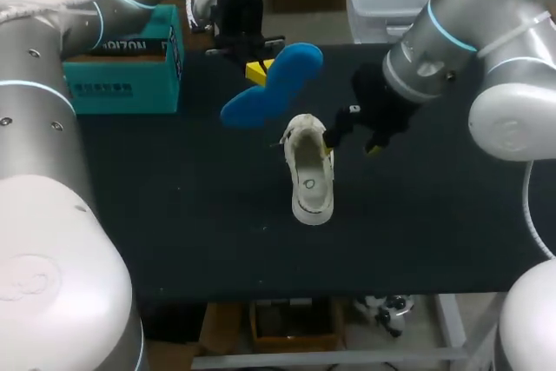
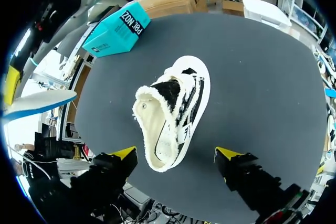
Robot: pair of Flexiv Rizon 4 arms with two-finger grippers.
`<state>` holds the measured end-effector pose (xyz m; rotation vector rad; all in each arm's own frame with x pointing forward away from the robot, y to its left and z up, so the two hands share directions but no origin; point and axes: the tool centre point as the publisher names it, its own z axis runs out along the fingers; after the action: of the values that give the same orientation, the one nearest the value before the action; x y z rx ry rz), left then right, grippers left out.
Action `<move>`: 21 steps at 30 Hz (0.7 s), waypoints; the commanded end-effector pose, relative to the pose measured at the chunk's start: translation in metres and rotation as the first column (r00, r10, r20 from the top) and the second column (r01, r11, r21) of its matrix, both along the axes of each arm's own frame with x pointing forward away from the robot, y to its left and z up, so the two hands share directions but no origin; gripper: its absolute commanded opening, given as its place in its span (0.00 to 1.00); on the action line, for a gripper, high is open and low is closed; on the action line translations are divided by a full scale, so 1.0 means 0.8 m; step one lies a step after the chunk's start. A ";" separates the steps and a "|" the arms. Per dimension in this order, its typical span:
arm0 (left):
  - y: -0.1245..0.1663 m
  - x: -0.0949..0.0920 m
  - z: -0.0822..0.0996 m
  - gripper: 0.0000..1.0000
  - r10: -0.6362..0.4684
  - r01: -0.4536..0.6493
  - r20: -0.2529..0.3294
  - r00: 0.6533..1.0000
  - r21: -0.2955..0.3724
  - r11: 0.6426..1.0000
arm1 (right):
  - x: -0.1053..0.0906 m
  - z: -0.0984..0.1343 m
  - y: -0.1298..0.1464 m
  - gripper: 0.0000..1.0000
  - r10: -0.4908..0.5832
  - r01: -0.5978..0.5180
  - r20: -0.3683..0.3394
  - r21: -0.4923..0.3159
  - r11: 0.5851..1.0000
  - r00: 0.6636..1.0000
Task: Open the shoe tongue, take the insole out of the shoe, put the insole back into the shoe, and pack the shoe into the shoebox
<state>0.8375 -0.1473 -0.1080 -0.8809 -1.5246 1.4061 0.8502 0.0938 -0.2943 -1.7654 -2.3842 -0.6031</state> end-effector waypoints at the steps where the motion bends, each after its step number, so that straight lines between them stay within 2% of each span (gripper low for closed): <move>1: -0.001 0.011 -0.004 0.00 -0.214 0.213 -0.054 0.975 -0.031 0.977 | 0.000 0.001 0.000 1.00 0.001 -0.001 -0.004 -0.003 1.000 1.000; 2: -0.001 0.011 -0.004 0.00 -0.214 0.213 -0.054 0.975 -0.031 0.977 | 0.000 0.001 0.000 1.00 0.001 -0.001 -0.004 -0.003 1.000 1.000; 4: -0.001 0.011 -0.004 0.00 -0.214 0.213 -0.054 0.975 -0.031 0.977 | 0.002 0.001 0.000 1.00 -0.016 0.016 -0.005 0.046 0.999 1.000; 8: 0.009 -0.005 -0.014 0.00 -0.203 0.202 -0.003 0.979 -0.088 0.975 | 0.000 -0.006 -0.005 1.00 -0.091 0.104 -0.128 0.102 0.989 0.988; 10: 0.010 -0.011 -0.016 0.00 -0.197 0.196 -0.002 0.980 -0.110 0.974 | -0.004 -0.007 -0.007 1.00 -0.116 0.141 -0.170 0.141 0.980 0.979; 14: 0.014 -0.025 -0.019 0.00 -0.185 0.187 0.031 0.982 -0.157 0.970 | -0.013 -0.012 -0.014 1.00 -0.197 0.252 -0.279 0.177 0.952 0.940; 21: 0.013 -0.042 -0.017 0.00 -0.146 0.156 0.062 0.987 -0.238 0.959 | -0.016 -0.014 -0.017 1.00 -0.247 0.357 -0.385 0.246 0.901 0.889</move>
<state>0.8053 -0.1353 -0.1200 -1.1475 -1.3209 1.4929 0.8349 0.0877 -0.3038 -1.9561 -1.7213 -0.5752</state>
